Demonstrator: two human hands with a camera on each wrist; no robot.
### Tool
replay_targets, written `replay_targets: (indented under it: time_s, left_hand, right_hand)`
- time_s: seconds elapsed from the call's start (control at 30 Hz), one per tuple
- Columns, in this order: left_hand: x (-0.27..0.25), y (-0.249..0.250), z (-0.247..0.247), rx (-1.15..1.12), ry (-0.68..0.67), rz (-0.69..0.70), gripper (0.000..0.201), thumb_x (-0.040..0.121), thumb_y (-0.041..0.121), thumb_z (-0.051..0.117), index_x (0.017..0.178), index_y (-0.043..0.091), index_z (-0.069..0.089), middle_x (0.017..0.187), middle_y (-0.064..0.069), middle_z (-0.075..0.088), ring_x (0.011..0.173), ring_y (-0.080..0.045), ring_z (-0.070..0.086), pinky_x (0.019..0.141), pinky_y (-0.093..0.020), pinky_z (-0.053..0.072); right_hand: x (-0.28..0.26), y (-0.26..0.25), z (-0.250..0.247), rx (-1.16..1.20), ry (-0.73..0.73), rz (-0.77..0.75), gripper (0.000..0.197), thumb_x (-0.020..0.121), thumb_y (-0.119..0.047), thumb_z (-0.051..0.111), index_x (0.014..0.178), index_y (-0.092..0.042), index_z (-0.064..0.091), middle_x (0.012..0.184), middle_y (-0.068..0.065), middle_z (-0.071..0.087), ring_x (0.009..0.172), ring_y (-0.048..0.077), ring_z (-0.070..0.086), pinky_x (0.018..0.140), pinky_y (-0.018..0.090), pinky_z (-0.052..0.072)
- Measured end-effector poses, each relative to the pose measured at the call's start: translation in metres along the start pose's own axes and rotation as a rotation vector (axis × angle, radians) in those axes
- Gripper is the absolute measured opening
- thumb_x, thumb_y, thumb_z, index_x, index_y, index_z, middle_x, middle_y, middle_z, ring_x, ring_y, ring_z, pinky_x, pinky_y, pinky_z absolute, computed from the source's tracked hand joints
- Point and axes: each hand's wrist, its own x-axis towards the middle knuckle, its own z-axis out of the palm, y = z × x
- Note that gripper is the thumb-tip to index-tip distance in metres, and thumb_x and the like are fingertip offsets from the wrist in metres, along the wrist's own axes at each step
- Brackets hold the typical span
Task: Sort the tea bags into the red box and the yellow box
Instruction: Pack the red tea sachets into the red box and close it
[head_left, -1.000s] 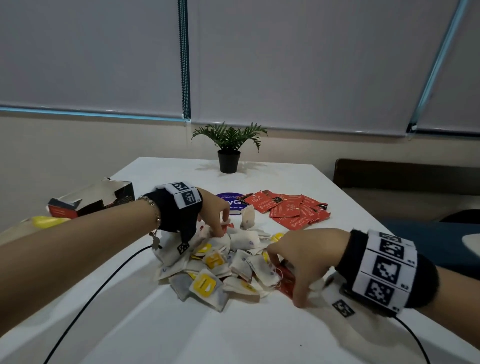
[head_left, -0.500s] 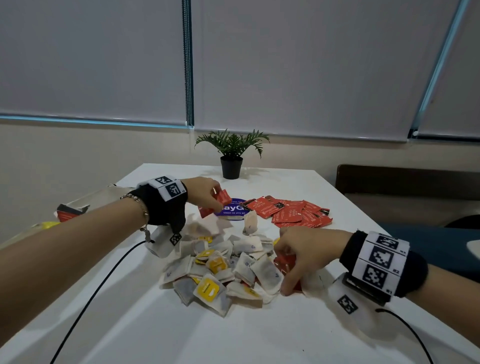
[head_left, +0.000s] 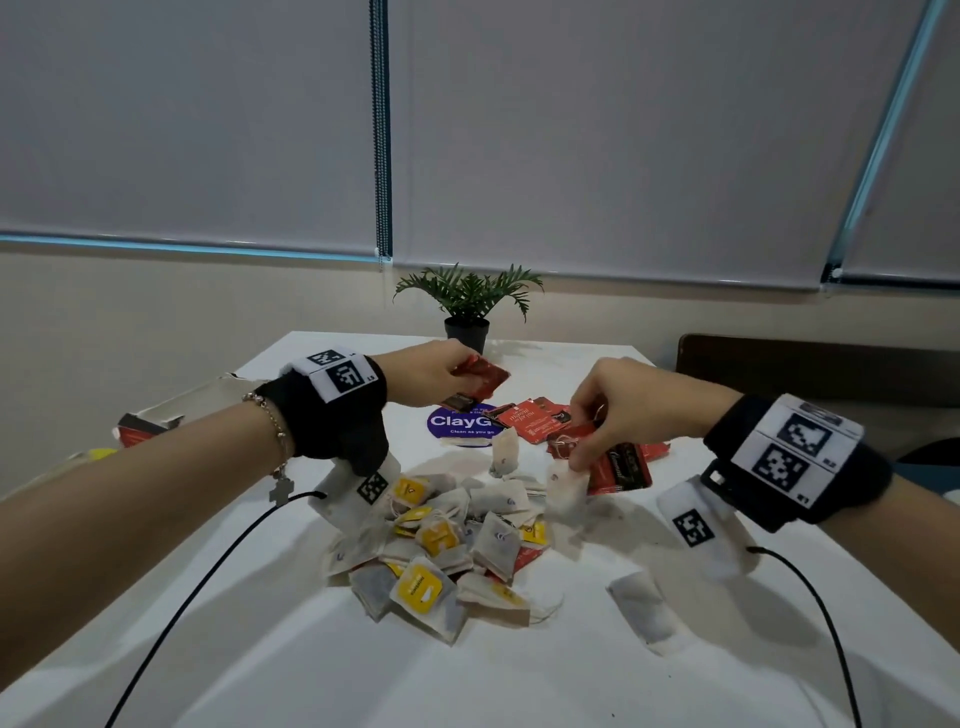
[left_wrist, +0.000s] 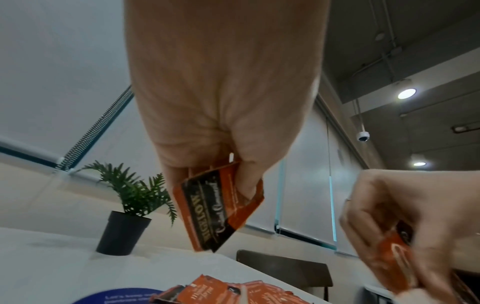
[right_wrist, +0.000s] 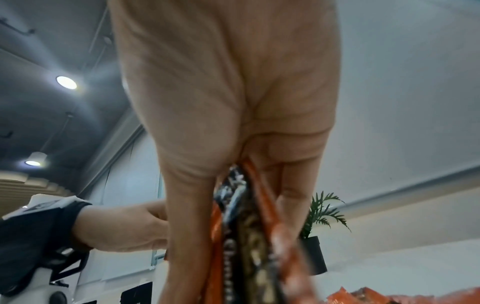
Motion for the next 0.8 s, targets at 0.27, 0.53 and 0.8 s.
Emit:
replay_targets:
  time_s: [0.27,0.53,0.8]
  left_hand:
    - [-0.001,0.015,0.009,0.064,0.069,0.163,0.010,0.098,0.026,0.053,0.100,0.018,0.059,0.095,-0.001,0.066,0.081,-0.015,0.061,0.068,-0.022,0.048]
    - [-0.007,0.036,0.024,-0.571,-0.109,0.054,0.032,0.106,0.025,0.028,0.125,0.013,0.050,0.108,-0.018,0.065,0.085,-0.032,0.069,0.060,-0.033,0.060]
    - [0.001,0.041,0.032,-1.012,-0.119,-0.130,0.037,0.106,0.023,0.031,0.135,0.002,0.037,0.124,-0.020,0.055,0.097,-0.030,0.063,0.074,-0.034,0.060]
  right_hand:
    - [0.007,-0.002,-0.001,0.346,0.068,-0.039,0.064,0.061,-0.054,0.082,0.069,0.005,0.057,0.070,0.013,0.060,0.065,0.032,0.049,0.061,0.043,0.041]
    - [0.024,0.001,0.005,0.423,0.288,-0.073,0.038,0.073,-0.033,0.083,0.068,-0.004,0.059,0.097,0.001,0.073,0.092,0.016,0.069,0.088,0.046,0.055]
    - [0.041,0.024,0.006,0.520,0.261,0.032,0.032,0.068,-0.026,0.087,0.067,-0.004,0.064,0.071,0.015,0.067,0.066,0.023,0.060,0.064,0.036,0.049]
